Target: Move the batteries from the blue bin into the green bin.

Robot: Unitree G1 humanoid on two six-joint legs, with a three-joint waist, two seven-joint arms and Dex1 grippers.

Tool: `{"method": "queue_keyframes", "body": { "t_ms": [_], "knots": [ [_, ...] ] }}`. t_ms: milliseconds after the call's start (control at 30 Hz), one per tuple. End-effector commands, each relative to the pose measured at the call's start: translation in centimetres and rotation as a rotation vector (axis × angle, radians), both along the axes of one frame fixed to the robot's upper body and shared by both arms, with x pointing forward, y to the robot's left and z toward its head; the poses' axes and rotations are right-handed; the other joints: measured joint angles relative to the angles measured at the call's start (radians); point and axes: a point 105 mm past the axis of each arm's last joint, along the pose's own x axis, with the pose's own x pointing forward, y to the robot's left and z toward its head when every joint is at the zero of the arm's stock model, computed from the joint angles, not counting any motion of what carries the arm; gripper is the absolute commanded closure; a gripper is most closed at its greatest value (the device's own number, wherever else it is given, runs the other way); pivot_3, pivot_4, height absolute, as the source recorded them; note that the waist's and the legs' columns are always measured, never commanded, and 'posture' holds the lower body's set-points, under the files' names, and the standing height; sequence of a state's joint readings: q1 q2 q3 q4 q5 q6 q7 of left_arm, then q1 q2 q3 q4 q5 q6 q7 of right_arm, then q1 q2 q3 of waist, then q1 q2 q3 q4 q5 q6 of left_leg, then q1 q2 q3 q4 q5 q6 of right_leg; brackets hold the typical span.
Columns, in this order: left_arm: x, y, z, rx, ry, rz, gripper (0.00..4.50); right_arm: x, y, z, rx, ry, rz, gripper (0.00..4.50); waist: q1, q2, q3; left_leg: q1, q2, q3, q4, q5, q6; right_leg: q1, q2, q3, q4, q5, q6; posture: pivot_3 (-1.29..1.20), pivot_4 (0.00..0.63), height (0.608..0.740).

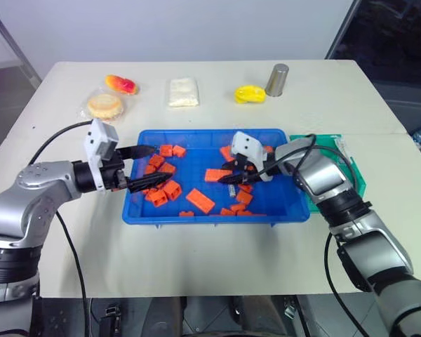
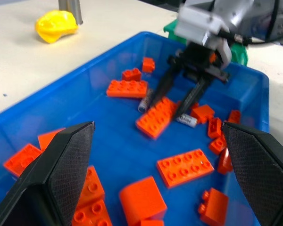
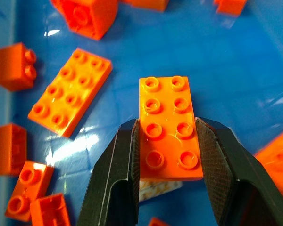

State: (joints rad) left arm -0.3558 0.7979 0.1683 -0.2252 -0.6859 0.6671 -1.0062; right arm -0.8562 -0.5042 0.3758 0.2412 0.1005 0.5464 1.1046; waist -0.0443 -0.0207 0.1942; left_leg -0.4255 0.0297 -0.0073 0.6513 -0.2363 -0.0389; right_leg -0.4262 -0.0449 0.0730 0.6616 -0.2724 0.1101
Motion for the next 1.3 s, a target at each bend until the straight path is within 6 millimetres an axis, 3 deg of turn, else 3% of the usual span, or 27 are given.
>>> {"method": "queue_keyframes", "body": {
  "t_ms": [33, 233, 433, 633, 667, 767, 1000, 1133, 1300],
  "knots": [
    [-1.1, 0.2, 1.2, 0.024, -0.044, -0.03, 0.0, 0.0, 1.3, 4.1, 0.078, -0.091, 0.026, 3.31, 0.0, 0.0, 0.0, 0.0, 0.0, 0.0, 0.0, 0.0, 0.0, 0.0, 0.0, 0.0, 0.0, 0.0, 0.0, 0.0, 0.15, 0.74],
    [-1.8, 1.7, 1.8, 0.046, -0.055, 0.002, 0.0, -2.1, 4.8, 5.3, 0.154, -0.094, 0.105, 3.31, -0.001, 0.0, 0.0, 0.0, 0.001, 0.0, -0.001, 0.0, 0.0, -0.001, 0.001, 0.0, 0.001, 0.0, 0.0, 0.0, 0.15, 0.74],
    [-1.8, 1.9, 2.2, 0.03, -0.08, 0.035, 0.0, -0.5, 6.9, 4.7, 0.199, -0.18, 0.057, 3.31, 0.001, 0.0, 0.0, 0.0, 0.0, 0.0, 0.0, 0.0, 0.0, -0.001, 0.0, 0.0, 0.001, 0.0, 0.0, 0.0, 0.15, 0.74],
    [-2.0, 1.5, 2.0, 0.015, -0.084, 0.043, 0.0, 0.3, 7.1, 3.9, 0.193, -0.207, 0.036, 0.36, 0.0, 0.0, 0.0, 0.0, 0.0, 0.0, -0.001, 0.0, 0.0, -0.001, 0.0, 0.0, 0.001, 0.0, 0.0, 0.0, 0.15, 0.74],
    [-2.0, 1.5, 1.9, 0.014, -0.083, 0.043, 0.0, 0.4, 6.9, 3.9, 0.187, -0.208, 0.034, 0.09, -0.001, 0.0, 0.0, 0.0, 0.0, 0.0, -0.001, 0.0, 0.0, -0.001, 0.0, 0.0, 0.001, 0.0, 0.0, 0.0, 0.15, 0.74],
    [-2.2, 1.3, 1.8, 0.01, -0.08, 0.04, 0.0, 0.6, 5.8, 4.4, 0.167, -0.219, 0.03, 0.09, 0.0, 0.0, 0.0, 0.0, 0.0, 0.0, -0.001, 0.0, 0.0, -0.001, 0.0, 0.0, 0.001, 0.0, 0.0, 0.0, 0.15, 0.74],
    [-2.1, 0.4, 1.5, 0.005, -0.069, -0.012, 0.0, 0.0, 0.9, 4.4, 0.085, -0.152, -0.004, 0.09, 0.001, 0.0, 0.0, 0.0, 0.0, 0.0, -0.001, 0.0, 0.0, -0.001, 0.0, 0.0, 0.0, 0.0, 0.0, 0.0, 0.15, 0.74],
    [-1.7, -0.3, 1.4, -0.007, -0.067, -0.037, 0.0, -0.8, 0.1, 4.6, 0.126, -0.085, -0.059, 0.09, -0.003, 0.0, 0.0, 0.0, 0.001, 0.0, -0.001, 0.0, 0.0, -0.001, 0.001, 0.0, 0.001, 0.0, -0.001, 0.0, 0.15, 0.74],
    [-1.4, -0.7, 1.2, -0.009, -0.066, -0.06, 0.0, -2.2, -0.4, 2.8, 0.1, -0.025, -0.091, 0.09, 0.0, 0.0, 0.0, 0.0, 0.001, 0.0, -0.001, 0.0, 0.0, -0.001, 0.001, 0.0, 0.001, 0.0, -0.001, 0.0, 0.15, 0.74]
  ]
}}
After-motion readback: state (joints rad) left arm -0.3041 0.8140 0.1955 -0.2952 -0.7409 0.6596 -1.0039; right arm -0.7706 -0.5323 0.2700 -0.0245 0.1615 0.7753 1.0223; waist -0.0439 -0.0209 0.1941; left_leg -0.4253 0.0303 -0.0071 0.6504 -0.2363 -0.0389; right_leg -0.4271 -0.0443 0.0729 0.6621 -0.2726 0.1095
